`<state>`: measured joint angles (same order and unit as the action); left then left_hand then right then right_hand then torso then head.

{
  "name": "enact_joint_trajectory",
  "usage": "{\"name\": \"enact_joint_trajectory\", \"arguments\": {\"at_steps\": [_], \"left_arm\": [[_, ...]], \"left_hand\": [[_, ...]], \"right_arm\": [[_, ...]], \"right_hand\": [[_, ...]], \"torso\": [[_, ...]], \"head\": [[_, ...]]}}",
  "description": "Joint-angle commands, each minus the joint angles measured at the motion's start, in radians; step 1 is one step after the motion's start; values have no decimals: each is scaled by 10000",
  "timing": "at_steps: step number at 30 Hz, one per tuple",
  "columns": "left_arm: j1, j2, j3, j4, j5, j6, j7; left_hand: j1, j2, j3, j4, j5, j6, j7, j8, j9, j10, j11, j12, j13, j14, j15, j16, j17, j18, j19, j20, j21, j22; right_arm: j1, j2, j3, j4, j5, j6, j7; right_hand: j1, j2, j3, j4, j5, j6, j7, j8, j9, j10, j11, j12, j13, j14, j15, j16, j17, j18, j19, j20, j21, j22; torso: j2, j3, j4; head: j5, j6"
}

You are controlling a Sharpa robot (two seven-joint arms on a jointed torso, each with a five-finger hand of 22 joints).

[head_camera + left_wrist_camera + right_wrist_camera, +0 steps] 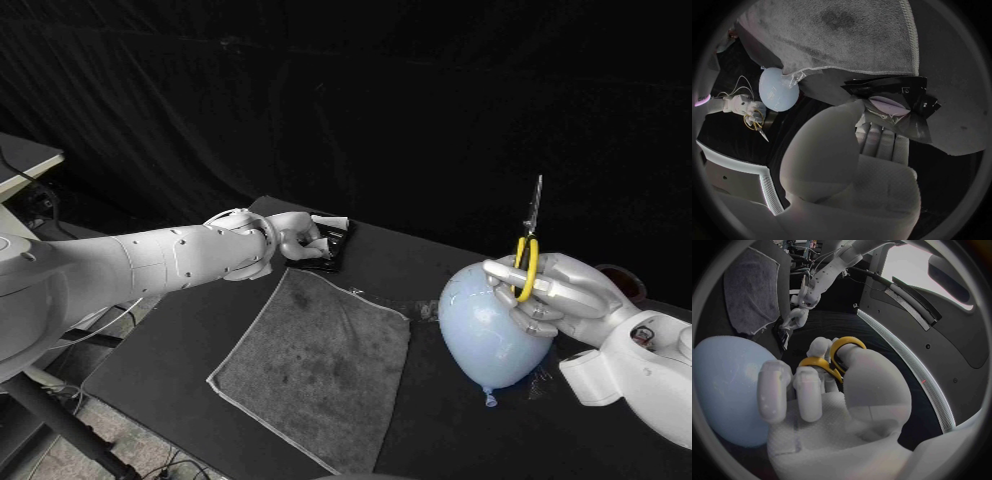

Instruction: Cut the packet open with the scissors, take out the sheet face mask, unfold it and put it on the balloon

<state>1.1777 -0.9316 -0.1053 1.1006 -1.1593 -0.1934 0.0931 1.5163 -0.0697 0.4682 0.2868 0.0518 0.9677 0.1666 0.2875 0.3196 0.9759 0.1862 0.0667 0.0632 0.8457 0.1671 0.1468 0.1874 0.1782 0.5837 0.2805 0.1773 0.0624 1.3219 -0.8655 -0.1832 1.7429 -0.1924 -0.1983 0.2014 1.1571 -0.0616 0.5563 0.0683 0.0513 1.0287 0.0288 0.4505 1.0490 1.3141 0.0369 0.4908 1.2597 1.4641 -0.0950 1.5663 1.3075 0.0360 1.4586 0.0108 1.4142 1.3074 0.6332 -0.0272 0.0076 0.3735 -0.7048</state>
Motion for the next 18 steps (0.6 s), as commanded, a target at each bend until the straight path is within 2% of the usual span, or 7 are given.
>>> {"name": "enact_joint_trajectory", "arguments": {"at_steps": [1, 4, 13, 16, 18], "left_arm": [[-146, 42, -91, -22, 1291, 1328, -280], [-145, 45, -82, -67, 1634, 1458, -326], [-142, 55, -74, -148, 2399, 1669, -335], [-141, 54, -74, -161, 2754, 1723, -312], [-140, 47, -74, -166, 3031, 1752, -281]], "left_hand": [[-199, 97, 49, 51, -38, -101, 95, -97, -70, -101, -1, -65, -13, -45, 60, -88, -27, 12, -168, 27, -84, -33], [-382, 185, 112, 53, -36, -208, 189, -167, -111, -239, 19, -67, -14, -131, 88, -176, -63, 2, -464, 45, -210, -64], [-313, 332, 467, 27, -34, -298, 269, -218, -149, -348, 29, -58, -8, -166, 111, -264, -100, -2, -576, 69, -277, -61], [-516, 472, 658, 58, -34, -394, 355, -285, -193, -421, 54, -59, -9, -197, 131, -318, -122, -11, -629, 78, -308, -61], [-920, 556, 881, 63, -31, -479, 415, -365, -257, -535, 87, -52, -5, -244, 164, -393, -152, -35, -723, 87, -355, -64]], "right_arm": [[-3, 5, 7, -8, -128, 63, 117], [-3, 4, 7, -31, -134, 56, 113], [-3, 11, 7, -72, -139, 61, 97], [-3, 14, 7, -82, -139, 59, 92], [-3, 14, 7, -87, -141, 56, 91]], "right_hand": [[183, 155, 170, -92, -12, 12, -90, -44, 12, 2567, -859, 10800, 3111, 1067, -72, 45, 2633, 8, 312, 8, -58, 2063], [183, 155, 170, -92, -12, 12, -90, -44, 12, 2567, -859, 10800, 3111, 1067, -72, 45, 2633, 8, 312, 8, -58, 2063], [176, 160, 178, -91, -13, 14, -89, -51, 15, 2567, -859, 10800, 3111, 1067, -72, 45, 2633, 14, 299, 9, -82, 2055], [167, 170, 186, -87, -13, 17, -87, -58, 17, 2567, -858, 10800, 3111, 1067, -71, 45, 2633, 16, 294, 9, -92, 2053], [167, 170, 186, -87, -13, 17, -87, -58, 17, 2567, -858, 10800, 3111, 1067, -71, 45, 2633, 16, 294, 9, -92, 2053]], "torso": [[-3, 5, -9], [0, 5, 1], [3, -2, 6], [-2, -3, 6], [-3, -4, 3]], "head": [[-4, 1], [-17, 6], [-26, 5], [-26, 6], [-23, 5]]}}
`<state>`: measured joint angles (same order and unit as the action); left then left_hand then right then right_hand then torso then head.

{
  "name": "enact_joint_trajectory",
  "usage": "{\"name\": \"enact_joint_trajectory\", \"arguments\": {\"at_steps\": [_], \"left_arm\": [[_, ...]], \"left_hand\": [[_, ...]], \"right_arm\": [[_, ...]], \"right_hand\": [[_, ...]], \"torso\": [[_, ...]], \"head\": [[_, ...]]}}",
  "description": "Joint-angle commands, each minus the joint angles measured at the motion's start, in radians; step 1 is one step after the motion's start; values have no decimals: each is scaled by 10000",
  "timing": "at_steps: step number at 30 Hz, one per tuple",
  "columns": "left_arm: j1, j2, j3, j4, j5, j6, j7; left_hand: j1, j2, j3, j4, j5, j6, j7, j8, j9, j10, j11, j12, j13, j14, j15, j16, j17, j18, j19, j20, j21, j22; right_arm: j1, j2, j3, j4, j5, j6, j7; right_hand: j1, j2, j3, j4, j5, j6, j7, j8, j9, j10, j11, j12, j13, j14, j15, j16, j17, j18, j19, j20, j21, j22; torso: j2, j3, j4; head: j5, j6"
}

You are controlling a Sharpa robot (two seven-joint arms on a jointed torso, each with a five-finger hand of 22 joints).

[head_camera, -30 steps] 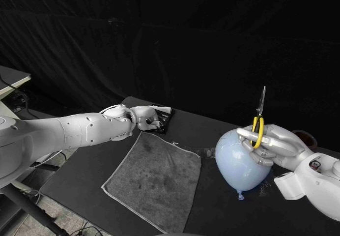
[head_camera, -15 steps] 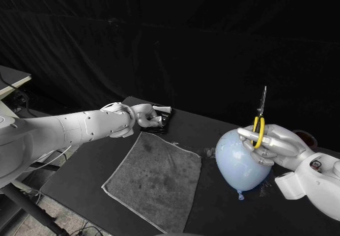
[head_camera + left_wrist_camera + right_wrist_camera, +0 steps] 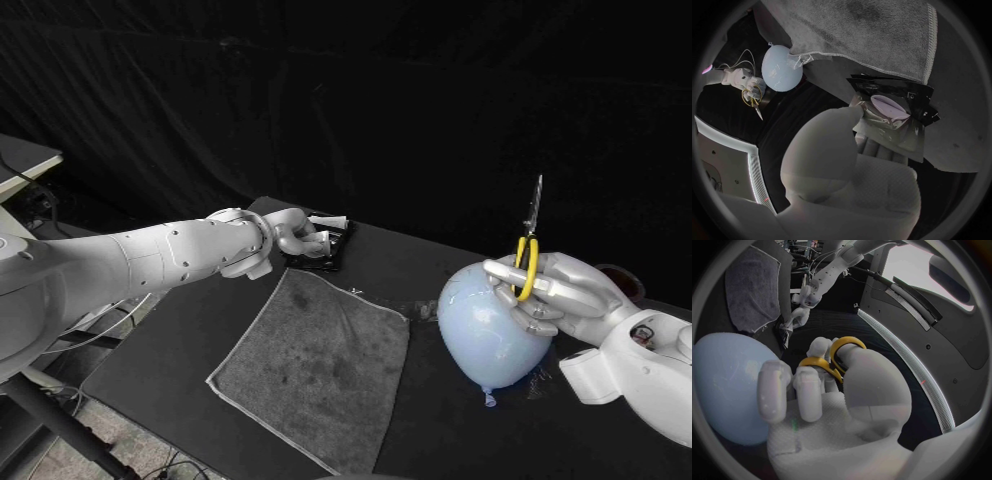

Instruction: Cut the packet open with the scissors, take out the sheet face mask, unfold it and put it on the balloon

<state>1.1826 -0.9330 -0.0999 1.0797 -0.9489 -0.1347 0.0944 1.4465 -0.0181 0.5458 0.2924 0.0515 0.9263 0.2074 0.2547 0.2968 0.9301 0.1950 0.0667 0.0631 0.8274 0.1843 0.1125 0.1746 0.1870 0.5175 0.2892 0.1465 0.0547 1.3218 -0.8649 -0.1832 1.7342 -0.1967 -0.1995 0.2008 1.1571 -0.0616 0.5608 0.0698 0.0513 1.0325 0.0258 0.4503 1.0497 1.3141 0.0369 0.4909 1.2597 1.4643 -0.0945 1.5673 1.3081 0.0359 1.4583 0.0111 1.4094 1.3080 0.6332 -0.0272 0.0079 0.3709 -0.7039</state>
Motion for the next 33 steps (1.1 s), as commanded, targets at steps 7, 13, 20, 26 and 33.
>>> {"name": "enact_joint_trajectory", "arguments": {"at_steps": [7, 13, 20, 26, 33], "left_arm": [[-167, -7, -101, 149, 1419, 1042, 135], [41, -134, 49, 432, 1969, 576, 879], [718, -291, 105, 779, 2420, 47, 1460], [1321, -385, 127, 1115, 2828, -270, 1760], [1836, -540, 161, 1704, 3600, -587, 1861]], "left_hand": [[156, -335, 553, -361, -31, 114, -174, 104, 20, 107, -49, -4, 13, 136, -53, -12, -11, -95, 191, -3, 29, 53], [575, -610, 823, -811, -35, 284, -248, 342, 158, 480, -95, 15, 6, 414, -118, 92, 24, -58, 625, -13, 165, 106], [556, -662, 968, -791, -33, 303, -182, 511, 269, 844, -211, 24, 10, 689, -226, 220, 76, -88, 1698, 21, 580, 260], [535, -681, 1047, -755, -34, 288, -174, 601, 330, 1013, -261, 5, 7, 811, -288, 286, 107, -169, 1995, 27, 746, 315], [529, -711, 1122, -741, -33, 245, -154, 711, 408, 1137, -282, -28, -1, 891, -324, 334, 137, -227, 2439, 4, 1014, 410]], "right_arm": [[-2, 7, 7, -35, -101, 60, 97], [-3, 34, 7, -127, -101, 47, 102], [-6, 88, 3, -312, -97, -25, 116], [-12, 148, 0, -493, -75, -137, 156], [-33, 251, -2, -751, -66, -334, 261]], "right_hand": [[167, 170, 141, -101, -13, -20, -58, -56, 10, 2567, -858, 10799, 3111, 1065, -76, 35, 2627, 16, 297, 6, -45, 2047], [158, 184, 151, -95, -13, -16, -56, -63, 13, 2567, -857, 10799, 3111, 1065, -75, 35, 2627, 17, 295, 6, -48, 2046], [147, 195, 163, -92, -12, -12, -55, -72, 19, 2567, -855, 10799, 3111, 1065, -74, 35, 2627, 18, 293, 7, -52, 2046], [153, 194, 173, -103, -12, -10, -58, -78, 23, 2567, -856, 10799, 3111, 1065, -74, 35, 2627, 25, 277, 8, -84, 2035], [181, 173, 224, -168, -20, -12, -59, -127, 30, 2567, -858, 10799, 3111, 1065, -74, 35, 2627, 45, 230, 8, -177, 2006]], "torso": [[-2, -3, 9], [-15, 5, 0], [-24, 4, -20], [-32, 11, -8], [-50, 18, -12]], "head": [[-29, 29], [-40, 98], [-97, 237], [-221, 400], [-348, 652]]}}
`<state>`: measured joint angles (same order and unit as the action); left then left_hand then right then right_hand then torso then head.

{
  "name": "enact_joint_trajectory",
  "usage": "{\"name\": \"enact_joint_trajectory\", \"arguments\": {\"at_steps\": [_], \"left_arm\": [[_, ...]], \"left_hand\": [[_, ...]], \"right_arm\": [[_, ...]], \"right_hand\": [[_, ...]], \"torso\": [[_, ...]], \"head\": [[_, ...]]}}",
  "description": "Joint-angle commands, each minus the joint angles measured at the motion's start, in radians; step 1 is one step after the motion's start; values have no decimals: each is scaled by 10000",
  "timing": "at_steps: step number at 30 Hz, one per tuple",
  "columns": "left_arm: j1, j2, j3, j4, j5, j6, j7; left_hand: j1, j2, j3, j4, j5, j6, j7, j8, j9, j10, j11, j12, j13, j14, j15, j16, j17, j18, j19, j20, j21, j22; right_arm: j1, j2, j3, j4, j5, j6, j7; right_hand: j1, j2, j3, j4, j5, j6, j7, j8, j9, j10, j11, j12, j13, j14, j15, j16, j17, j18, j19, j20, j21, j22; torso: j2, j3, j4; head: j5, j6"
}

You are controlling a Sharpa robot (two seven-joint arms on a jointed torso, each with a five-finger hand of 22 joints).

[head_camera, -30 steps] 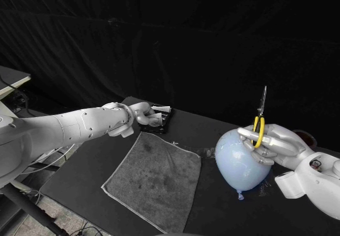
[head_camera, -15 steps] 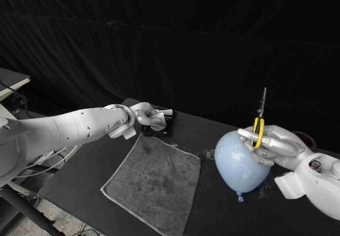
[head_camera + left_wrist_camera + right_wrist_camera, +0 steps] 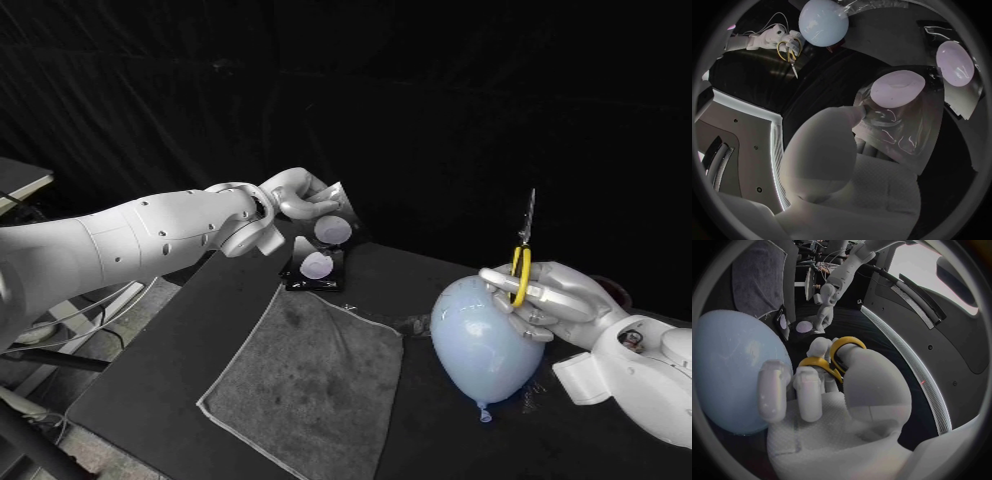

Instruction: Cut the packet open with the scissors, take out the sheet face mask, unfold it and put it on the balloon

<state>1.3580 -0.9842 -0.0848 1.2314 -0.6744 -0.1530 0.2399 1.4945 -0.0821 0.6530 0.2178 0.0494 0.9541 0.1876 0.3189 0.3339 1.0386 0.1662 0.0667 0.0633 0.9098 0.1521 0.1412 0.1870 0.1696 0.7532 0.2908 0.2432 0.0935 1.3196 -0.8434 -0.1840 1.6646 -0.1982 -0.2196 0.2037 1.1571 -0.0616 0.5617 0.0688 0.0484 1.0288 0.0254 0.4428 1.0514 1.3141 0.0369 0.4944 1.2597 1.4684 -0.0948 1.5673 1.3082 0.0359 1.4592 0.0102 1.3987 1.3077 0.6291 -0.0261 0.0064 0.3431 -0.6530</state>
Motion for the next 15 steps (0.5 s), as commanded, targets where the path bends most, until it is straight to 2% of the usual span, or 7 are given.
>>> {"name": "enact_joint_trajectory", "arguments": {"at_steps": [1, 5, 8, 9, 12, 14, 15], "left_arm": [[114, -44, 13, 271, 1000, -457, 391], [199, -106, 10, 746, 2168, -747, 272], [198, -138, -6, 1114, 3221, -948, 279], [192, -146, -12, 1214, 3547, -1015, 300], [161, -165, -35, 1528, 4677, -1265, 414], [127, -167, -50, 1723, 5421, -1390, 531], [105, -167, -54, 1801, 5700, -1426, 588]], "left_hand": [[52, -72, 54, 1, -11, -34, 45, 85, 46, 62, 6, -31, -4, 80, -6, 56, 17, -33, 154, -24, 96, 41], [40, -30, 15, -19, -7, -86, 83, 154, 95, 136, -2, -43, -8, 359, -68, 205, 90, 159, 865, -185, 616, 267], [32, 4, -10, -28, -10, -116, 97, 171, 106, 143, -7, -45, -10, 538, -109, 283, 132, 157, 1109, -322, 810, 348], [28, 8, -15, -28, -10, -122, 99, 174, 108, 148, -10, -44, -10, 582, -119, 301, 141, 158, 1161, -352, 845, 360], [32, 41, -22, -52, -14, -167, 100, 178, 114, 201, -31, -35, -7, 816, -190, 390, 188, 171, 1585, -543, 1078, 438], [23, 57, -23, -54, -7, -186, 103, 183, 119, 231, -47, -38, -8, 956, -249, 437, 214, 167, 1880, -660, 1207, 469], [20, 78, -12, -56, -5, -219, 101, 177, 119, 251, -64, -40, -9, 1152, -312, 517, 253, 166, 2110, -749, 1289, 480]], "right_arm": [[-14, 50, 6, -80, -48, -161, 251], [-31, 132, 5, -177, 12, -306, 356], [-43, 189, 5, -243, 96, -414, 432], [-47, 206, 5, -263, 126, -442, 451], [-60, 259, 5, -337, 195, -451, 475], [-72, 291, 5, -369, 222, -458, 480], [-78, 304, 5, -376, 229, -480, 485]], "right_hand": [[182, 166, 230, -170, 7, 12, -49, -84, 4, 2567, -855, 10764, 3111, 1024, -71, 35, 2626, 46, 218, 17, -76, 2007], [143, 197, 453, -233, 6, -93, 91, -653, -359, 2567, -765, 10764, 3111, 1024, 4, 35, 2626, 55, 183, 59, -150, 1993], [133, 269, 647, -300, 3, -183, 242, -1233, -817, 2567, -615, 10764, 3111, 1024, 103, 35, 2626, 58, 170, 137, -186, 1991], [133, 266, 658, -315, 6, -178, 250, -1284, -862, 2567, -607, 10764, 3111, 1024, 115, 35, 2626, 59, 168, 147, -193, 1990], [163, 332, 807, -441, 4, -343, 427, -1838, -1301, 2567, -464, 10764, 3111, 1024, 228, 35, 2626, 35, 223, 238, -94, 2033], [158, 557, 920, -452, 8, -492, 594, -2231, -1611, 2567, -314, 10764, 3111, 1024, 344, 35, 2626, -62, 444, 325, 346, 2187], [157, 577, 924, -468, 5, -488, 614, -2282, -1657, 2567, -291, 10764, 3111, 1024, 365, 35, 2626, -63, 447, 343, 352, 2191]], "torso": [[-16, 13, 0], [-47, 36, -12], [-52, 40, -14], [-47, 36, -17], [-53, 35, -24], [-59, 37, -20], [-58, 39, -15]], "head": [[-91, 178], [-331, 393], [-442, 478], [-512, 542], [-732, 661], [-796, 686], [-896, 723]]}}
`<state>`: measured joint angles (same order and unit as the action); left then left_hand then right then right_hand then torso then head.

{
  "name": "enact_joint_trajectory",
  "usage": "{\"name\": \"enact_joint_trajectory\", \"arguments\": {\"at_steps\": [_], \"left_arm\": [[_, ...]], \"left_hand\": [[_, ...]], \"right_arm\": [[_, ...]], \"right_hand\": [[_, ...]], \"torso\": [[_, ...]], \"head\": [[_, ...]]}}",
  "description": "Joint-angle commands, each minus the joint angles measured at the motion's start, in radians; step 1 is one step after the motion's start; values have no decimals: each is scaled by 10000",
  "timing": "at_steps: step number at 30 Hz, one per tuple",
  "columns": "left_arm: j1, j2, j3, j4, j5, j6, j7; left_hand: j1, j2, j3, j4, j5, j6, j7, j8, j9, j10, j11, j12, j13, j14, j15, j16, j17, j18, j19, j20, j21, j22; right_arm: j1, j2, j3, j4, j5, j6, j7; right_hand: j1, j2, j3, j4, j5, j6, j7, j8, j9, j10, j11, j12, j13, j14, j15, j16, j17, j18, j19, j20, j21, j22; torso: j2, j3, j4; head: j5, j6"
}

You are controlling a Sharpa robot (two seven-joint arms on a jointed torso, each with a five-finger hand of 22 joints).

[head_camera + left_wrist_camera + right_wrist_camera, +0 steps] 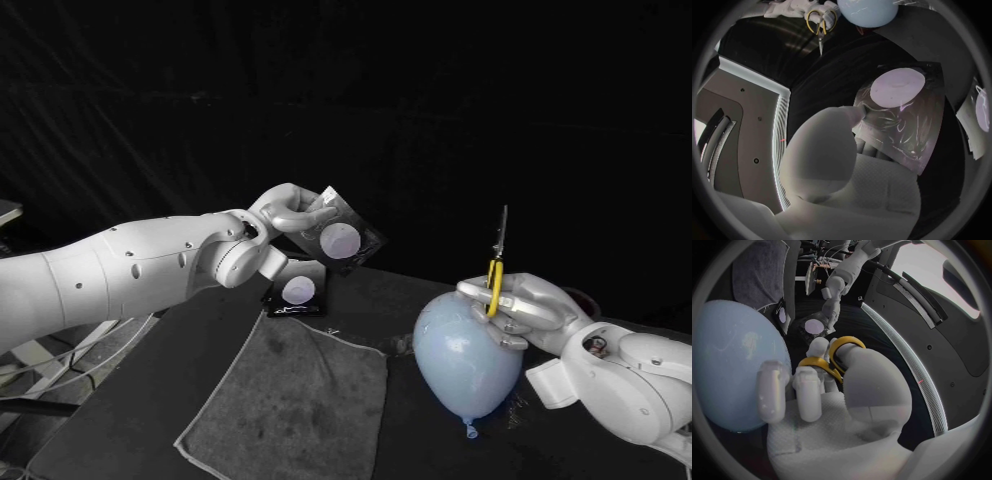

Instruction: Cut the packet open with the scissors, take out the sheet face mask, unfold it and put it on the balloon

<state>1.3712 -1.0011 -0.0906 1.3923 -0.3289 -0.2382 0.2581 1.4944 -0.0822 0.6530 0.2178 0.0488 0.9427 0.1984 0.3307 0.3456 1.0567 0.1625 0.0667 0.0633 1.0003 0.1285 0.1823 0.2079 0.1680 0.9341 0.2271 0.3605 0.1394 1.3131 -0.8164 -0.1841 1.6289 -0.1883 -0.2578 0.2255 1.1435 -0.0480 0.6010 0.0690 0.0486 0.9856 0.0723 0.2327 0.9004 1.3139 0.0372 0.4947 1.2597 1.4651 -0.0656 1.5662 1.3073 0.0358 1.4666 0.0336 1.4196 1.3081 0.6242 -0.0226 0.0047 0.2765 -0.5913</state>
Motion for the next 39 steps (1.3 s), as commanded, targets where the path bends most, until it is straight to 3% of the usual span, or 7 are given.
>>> {"name": "enact_joint_trajectory", "arguments": {"at_steps": [1, 8, 11, 17, 22, 29, 39], "left_arm": [[-54, 4, 1, 266, 2511, -596, 471], [-510, 89, -4, 798, 4418, -346, 1152], [-716, 141, 2, 959, 4929, -45, 1351], [-1005, 159, 12, 1233, 5559, 406, 1665], [-1085, 110, 28, 1520, 5858, 539, 1842], [-1121, -6, 88, 1905, 6096, 640, 2039], [-1129, -197, 133, 2344, 6164, 715, 1922]], "left_hand": [[20, 82, -8, -57, -1, -109, -7, 59, 3, 76, -30, -40, -9, 276, -84, 114, 50, 180, 334, -128, 122, 17], [45, 117, 41, -94, -1, -206, 11, 24, -4, 107, -46, -43, -9, 518, -158, 187, 95, 175, 609, -234, 120, -48], [54, 134, 55, -107, -1, -230, 20, 15, -6, 117, -46, -41, -8, 541, -166, 187, 99, 174, 660, -249, 113, -65], [97, 177, 106, -166, 0, -288, 44, -10, -10, 74, -28, -54, -13, 521, -157, 149, 94, 161, 691, -258, 42, -128], [109, 198, 124, -190, 0, -305, 52, -15, -8, 62, -23, -55, -14, 514, -152, 134, 91, 157, 693, -257, 6, -157], [138, 236, 162, -261, 0, -355, 75, -32, -4, 34, -8, -55, -14, 498, -142, 100, 86, 155, 708, -254, -66, -217], [153, 258, 183, -307, 0, -378, 88, -39, -1, 21, 0, -54, -13, 494, -138, 82, 84, 155, 725, -253, -101, -249]], "right_arm": [[-21, 48, 6, -24, 136, -129, 274], [-88, 131, 7, -42, 198, -497, 372], [-116, 151, 8, -49, 202, -645, 401], [-157, 203, 8, -52, 97, -934, 385], [-171, 275, 9, -55, 52, -1176, 406], [-184, 328, 9, -38, 30, -1429, 438], [-203, 294, 10, 94, 78, -1593, 527]], "right_hand": [[302, 468, 545, -498, 2, -84, 183, -258, -209, 2569, -266, 10761, 3111, 1057, 98, 45, 2635, -66, 383, 130, 161, 2196], [402, 106, 271, -1035, -1, -506, 539, -999, -815, 2569, 56, 10761, 3111, 1057, 323, 45, 2635, -94, 445, 329, 297, 2257], [432, 15, 167, -1153, -1, -570, 595, -1189, -1011, 2569, 115, 10761, 3111, 1057, 370, 45, 2635, -107, 478, 383, 367, 2281], [467, -125, -5, -1342, -1, -907, 624, -1677, -1503, 2569, 160, 10761, 3111, 1057, 376, 45, 2635, -169, 629, 440, 678, 2376], [487, -187, -54, -1421, 1, -996, 614, -1726, -1684, 2569, 156, 10761, 3111, 1057, 367, 45, 2635, -178, 650, 442, 723, 2389], [499, -220, -77, -1463, 0, -1001, 618, -1716, -1765, 2569, 155, 10761, 3111, 1057, 361, 45, 2635, -190, 678, 440, 780, 2406], [160, -755, -553, -1449, -1, -1352, 767, -1733, -2262, 2569, 277, 10761, 3111, 1057, 470, 45, 2635, -192, 678, 506, 788, 2406]], "torso": [[-15, 4, -2], [-34, 0, -7], [-32, -13, -3], [-26, -8, -4], [-17, -21, -10], [-20, -35, -5], [-16, -14, -16]], "head": [[-291, 121], [-854, 325], [-1063, 379], [-1315, 501], [-1528, 479], [-1690, 425], [-1827, 325]]}}
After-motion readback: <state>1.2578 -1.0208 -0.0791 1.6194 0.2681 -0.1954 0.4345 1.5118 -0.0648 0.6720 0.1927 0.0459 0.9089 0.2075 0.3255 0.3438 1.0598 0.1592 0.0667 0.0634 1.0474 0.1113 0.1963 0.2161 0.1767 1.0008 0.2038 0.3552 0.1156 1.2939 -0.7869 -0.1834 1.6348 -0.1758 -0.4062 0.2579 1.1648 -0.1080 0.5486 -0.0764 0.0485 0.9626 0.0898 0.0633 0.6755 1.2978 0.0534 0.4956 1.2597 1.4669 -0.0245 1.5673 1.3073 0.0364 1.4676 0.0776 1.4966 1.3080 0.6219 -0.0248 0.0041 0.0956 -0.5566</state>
